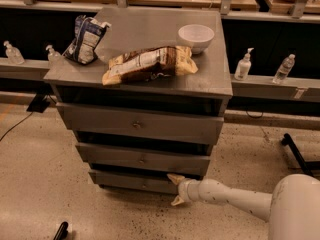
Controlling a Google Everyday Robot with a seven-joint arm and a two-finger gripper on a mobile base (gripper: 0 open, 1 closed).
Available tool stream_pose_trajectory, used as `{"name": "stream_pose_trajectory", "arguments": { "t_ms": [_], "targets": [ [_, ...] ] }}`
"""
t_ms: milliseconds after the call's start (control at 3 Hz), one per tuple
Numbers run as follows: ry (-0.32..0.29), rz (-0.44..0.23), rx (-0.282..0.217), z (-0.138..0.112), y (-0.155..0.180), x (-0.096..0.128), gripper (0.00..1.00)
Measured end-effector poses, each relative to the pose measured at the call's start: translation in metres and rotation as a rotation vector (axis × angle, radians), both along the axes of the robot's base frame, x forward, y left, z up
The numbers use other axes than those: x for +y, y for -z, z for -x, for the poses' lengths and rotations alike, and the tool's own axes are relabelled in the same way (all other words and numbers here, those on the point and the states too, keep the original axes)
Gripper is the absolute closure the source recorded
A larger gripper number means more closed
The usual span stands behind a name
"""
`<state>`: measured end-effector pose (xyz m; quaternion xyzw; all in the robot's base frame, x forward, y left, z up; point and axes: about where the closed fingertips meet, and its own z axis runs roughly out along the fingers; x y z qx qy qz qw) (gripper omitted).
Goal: Open bottom drawer
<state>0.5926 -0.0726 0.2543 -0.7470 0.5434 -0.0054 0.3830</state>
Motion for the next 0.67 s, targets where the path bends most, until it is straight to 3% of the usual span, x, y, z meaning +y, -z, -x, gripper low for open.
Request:
{"name": "stream_pose_trajectory", "arguments": {
  "t_ms": [333,667],
  "targets": [
    [0.082,-0.041,0.020,-0.022,0.027,-0.007,0.29],
    [0.118,-0.053,0.034,-0.029,0.043,-0.009,0.31]
  ]
}}
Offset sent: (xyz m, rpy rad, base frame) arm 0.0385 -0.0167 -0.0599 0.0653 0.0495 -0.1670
